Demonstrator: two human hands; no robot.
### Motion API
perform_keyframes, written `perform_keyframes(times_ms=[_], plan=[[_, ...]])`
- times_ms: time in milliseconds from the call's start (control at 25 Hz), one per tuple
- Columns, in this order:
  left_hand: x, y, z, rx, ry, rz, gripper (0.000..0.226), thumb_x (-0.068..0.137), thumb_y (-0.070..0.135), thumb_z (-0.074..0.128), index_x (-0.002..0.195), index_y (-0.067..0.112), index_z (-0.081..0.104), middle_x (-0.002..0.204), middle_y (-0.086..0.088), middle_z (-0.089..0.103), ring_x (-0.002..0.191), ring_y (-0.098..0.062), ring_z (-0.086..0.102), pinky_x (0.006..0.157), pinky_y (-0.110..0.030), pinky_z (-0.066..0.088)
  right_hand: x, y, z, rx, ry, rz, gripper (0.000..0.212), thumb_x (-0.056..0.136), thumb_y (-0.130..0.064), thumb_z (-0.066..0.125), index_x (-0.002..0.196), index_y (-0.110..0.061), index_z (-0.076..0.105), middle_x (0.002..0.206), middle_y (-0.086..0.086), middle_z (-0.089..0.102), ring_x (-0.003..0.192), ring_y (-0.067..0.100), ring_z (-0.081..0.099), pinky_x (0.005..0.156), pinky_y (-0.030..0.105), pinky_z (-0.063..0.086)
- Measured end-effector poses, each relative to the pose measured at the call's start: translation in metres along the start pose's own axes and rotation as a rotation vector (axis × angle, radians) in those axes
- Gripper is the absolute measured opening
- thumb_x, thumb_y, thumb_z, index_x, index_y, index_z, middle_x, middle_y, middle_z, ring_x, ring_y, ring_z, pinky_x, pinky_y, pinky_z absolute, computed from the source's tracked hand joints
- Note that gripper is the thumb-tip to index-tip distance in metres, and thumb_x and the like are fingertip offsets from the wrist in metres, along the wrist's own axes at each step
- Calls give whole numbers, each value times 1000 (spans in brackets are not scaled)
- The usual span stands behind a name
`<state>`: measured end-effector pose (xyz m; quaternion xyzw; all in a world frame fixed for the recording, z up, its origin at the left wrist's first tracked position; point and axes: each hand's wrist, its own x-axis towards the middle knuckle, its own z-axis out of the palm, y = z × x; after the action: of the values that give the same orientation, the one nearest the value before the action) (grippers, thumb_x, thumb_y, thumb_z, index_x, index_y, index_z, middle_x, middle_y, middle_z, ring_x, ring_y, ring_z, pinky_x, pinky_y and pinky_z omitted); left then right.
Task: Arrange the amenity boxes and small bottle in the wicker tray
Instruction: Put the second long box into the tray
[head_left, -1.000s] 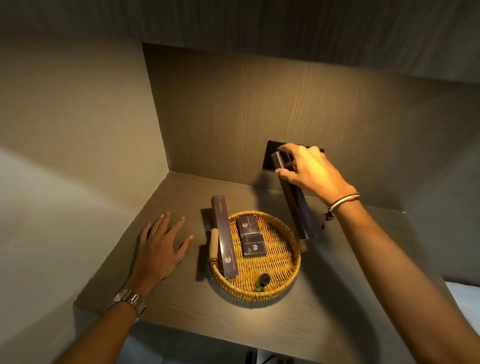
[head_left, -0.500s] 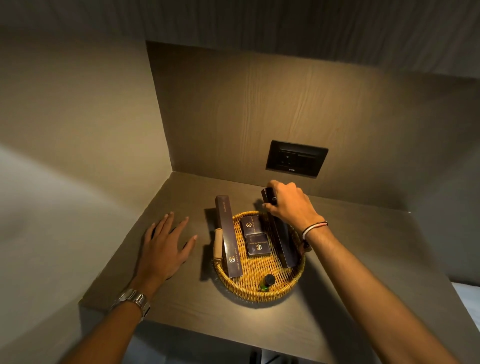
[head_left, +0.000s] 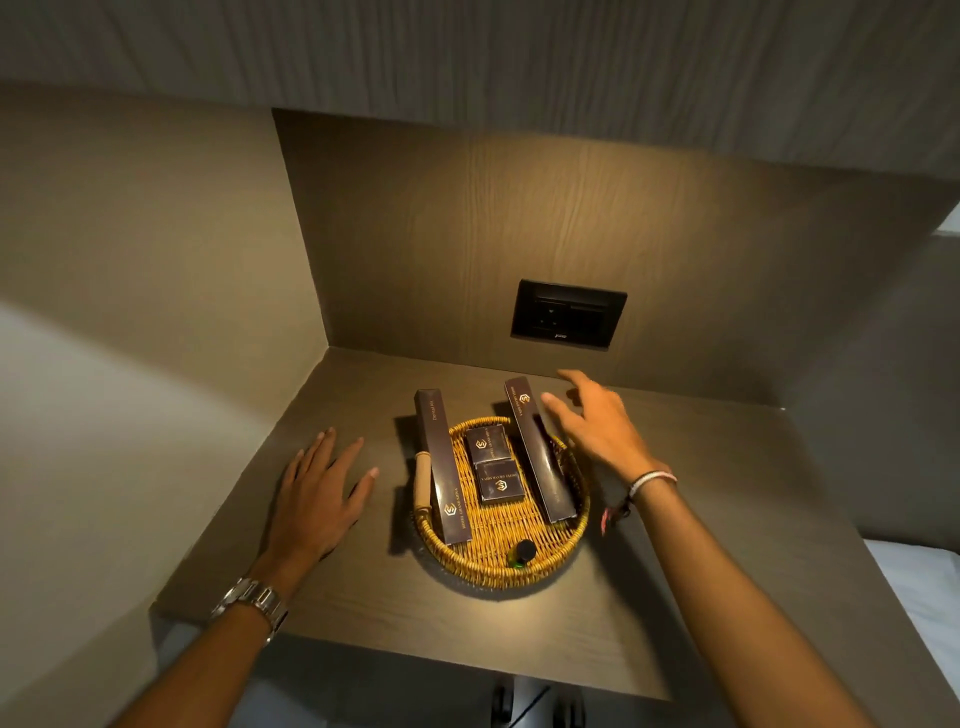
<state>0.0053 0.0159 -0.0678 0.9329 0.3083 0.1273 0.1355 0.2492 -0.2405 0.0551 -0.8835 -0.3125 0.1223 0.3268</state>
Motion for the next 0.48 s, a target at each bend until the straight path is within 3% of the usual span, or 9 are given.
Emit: perform_keyframes(times_ms=[160, 280, 400, 480], plan=[[-12, 35, -9, -568, 33, -195, 60, 91, 70, 26, 141, 40, 41, 148, 1, 49, 132, -22, 48, 101, -43, 43, -29, 31, 9, 419, -70, 170, 45, 103, -31, 47, 147, -20, 44, 151, 13, 46, 137, 30, 44, 112, 49, 41], [-23, 79, -7, -1066, -149, -334, 49, 98, 56, 31, 137, 35, 50, 142, 0, 56, 128, -22, 52, 102, -43, 42, -44, 37, 23, 579, -66, 222, 40, 105, -25, 43, 143, -15, 49, 148, 12, 49, 129, 23, 49, 109, 40, 41], [-32, 106, -8, -1173, -240, -411, 47, 99, 53, 33, 116, 26, 68, 107, -3, 75, 104, -23, 68, 88, -40, 49, -55, 36, 32, 708, 13, 280, 38, 104, -27, 44, 139, -14, 53, 139, 10, 56, 113, 14, 56, 101, 33, 44], [-31, 113, -6, -1190, -236, -398, 44, 101, 48, 33, 116, 25, 67, 104, -3, 76, 101, -21, 70, 95, -45, 50, -64, 38, 35, 784, 75, 323, 36, 104, -28, 45, 136, -13, 55, 132, 11, 60, 114, 18, 58, 99, 35, 48]])
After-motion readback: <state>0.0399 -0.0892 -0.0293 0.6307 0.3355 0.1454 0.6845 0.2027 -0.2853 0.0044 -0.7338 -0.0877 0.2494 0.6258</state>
